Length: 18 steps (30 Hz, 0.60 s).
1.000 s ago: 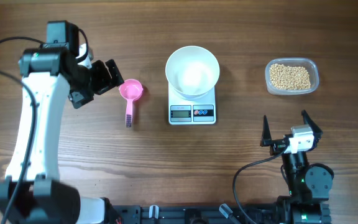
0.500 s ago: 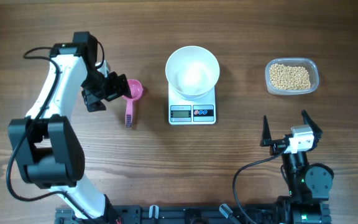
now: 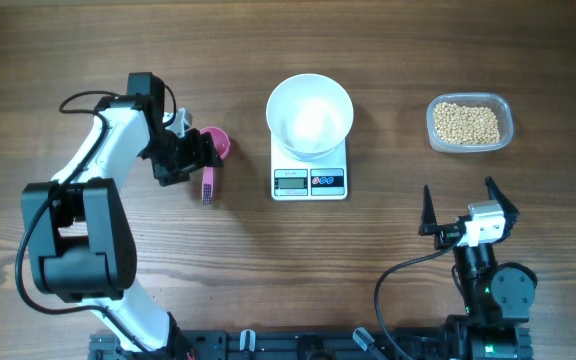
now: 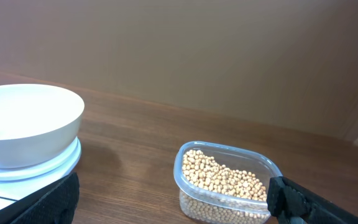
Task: Scoop item into bowl and weigh 150g on scale
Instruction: 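Lower the left gripper and close it on the pink scoop handle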
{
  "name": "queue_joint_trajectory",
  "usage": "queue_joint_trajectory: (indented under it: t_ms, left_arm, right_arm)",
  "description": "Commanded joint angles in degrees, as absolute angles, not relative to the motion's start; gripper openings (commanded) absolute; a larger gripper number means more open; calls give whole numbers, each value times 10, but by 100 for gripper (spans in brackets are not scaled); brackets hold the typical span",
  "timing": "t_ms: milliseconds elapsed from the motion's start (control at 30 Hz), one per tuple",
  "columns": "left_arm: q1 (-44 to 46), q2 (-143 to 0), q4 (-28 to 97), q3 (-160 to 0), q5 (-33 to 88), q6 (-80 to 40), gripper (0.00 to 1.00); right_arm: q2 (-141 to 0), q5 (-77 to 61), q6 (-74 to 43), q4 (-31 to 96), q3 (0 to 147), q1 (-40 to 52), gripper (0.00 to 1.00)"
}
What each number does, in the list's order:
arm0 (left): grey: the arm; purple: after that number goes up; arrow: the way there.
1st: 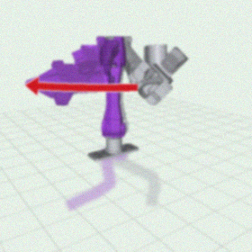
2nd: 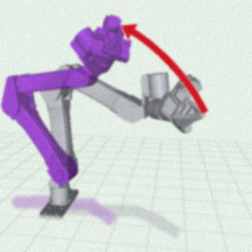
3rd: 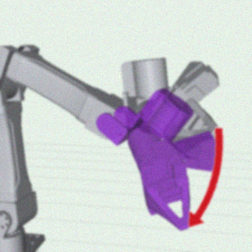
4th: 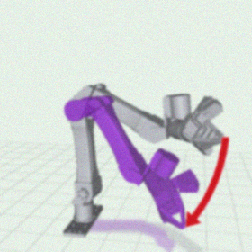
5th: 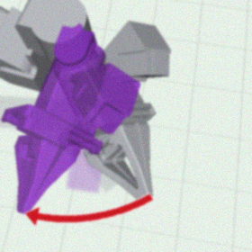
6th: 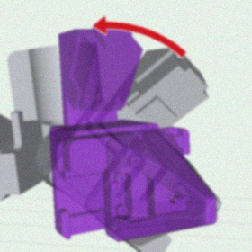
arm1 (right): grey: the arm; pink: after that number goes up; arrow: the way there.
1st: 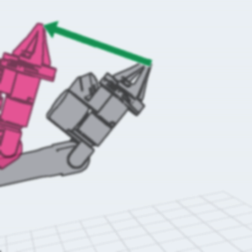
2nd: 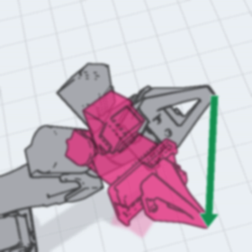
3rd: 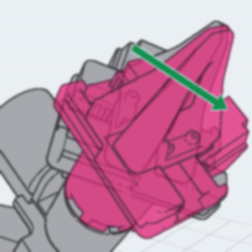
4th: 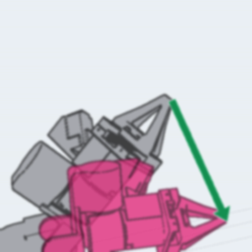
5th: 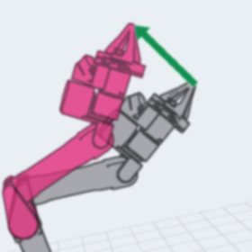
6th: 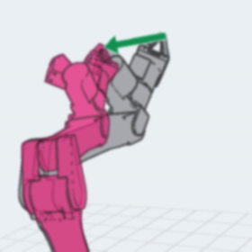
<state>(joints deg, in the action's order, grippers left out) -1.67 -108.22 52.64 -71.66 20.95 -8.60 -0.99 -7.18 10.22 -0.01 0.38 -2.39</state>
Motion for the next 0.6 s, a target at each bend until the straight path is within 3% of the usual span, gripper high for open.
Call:
queue_joint_trajectory:
  t_ms: [0, 67, 167, 567]
  left_arm:
    - [-18, -1091, 502, -690, 231, -62, 77]
    - [-18, -1093, 494, -685, 231, -62, 74]
    - [-18, -1097, 488, -685, 231, -62, 60]
    - [-18, -1127, 473, -685, 251, -61, 54]
  right_arm:
    - [-4, -64, 104, -3, 3, -21, 100]
    - [-4, -64, 104, -3, 3, -21, 100]
    - [-4, -64, 104, -3, 3, -21, 100]
    - [-4, -64, 104, -3, 3, -21, 100]
